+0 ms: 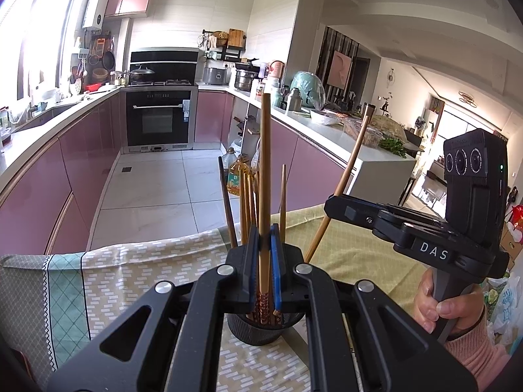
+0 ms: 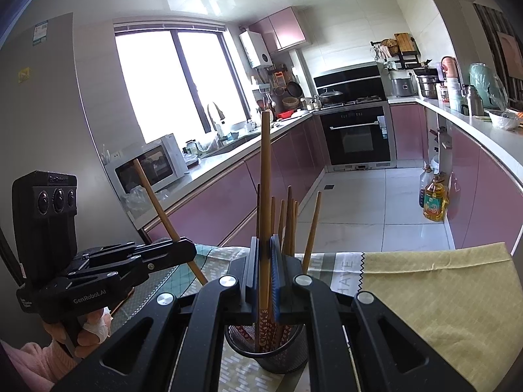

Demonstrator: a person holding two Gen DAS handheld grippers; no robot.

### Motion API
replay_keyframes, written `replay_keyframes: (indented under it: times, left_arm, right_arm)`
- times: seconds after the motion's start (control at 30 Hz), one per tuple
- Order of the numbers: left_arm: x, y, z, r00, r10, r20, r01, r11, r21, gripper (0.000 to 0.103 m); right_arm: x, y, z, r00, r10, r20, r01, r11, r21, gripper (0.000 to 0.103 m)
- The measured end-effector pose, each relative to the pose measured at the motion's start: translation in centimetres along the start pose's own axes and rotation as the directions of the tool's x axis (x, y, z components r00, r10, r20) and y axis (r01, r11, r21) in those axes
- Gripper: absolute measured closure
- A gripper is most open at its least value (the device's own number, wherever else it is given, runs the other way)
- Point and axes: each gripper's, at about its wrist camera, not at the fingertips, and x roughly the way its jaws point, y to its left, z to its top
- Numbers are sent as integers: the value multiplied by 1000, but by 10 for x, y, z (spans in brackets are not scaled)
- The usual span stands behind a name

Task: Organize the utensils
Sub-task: 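Push both chopsticks down into the holder with both tools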

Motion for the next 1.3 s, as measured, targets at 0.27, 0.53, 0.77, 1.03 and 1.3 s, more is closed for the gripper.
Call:
replay_keyframes:
  times: [0.27,0.53,0.77,1.03,1.3]
  left_arm:
    - [5,4,-2,1000,0,-22,0,1000,-3,95]
    - [12,5,-6,999,-2,-43,2,1000,-6,95]
    - [21,9,-7,998,-4,-59,3,1000,-8,95]
    - [27,9,-13,997,-8,-73,7,1000,-7,95]
    - [31,8,-15,996,-7,-84,7,1000,-4,95]
  right_arm:
    - [5,-1,-2,1000,-2,-16,2,1000,1,97]
    - [12,1,-4,999,-5,-35,5,1000,-6,97]
    - [15,2,-9,999,-9,-44,9,1000,-8,97]
    - [17,1,-12,999,-10,-52,10,1000,-6,97]
    - [19,1,-16,998,-8,-61,7,1000,-4,97]
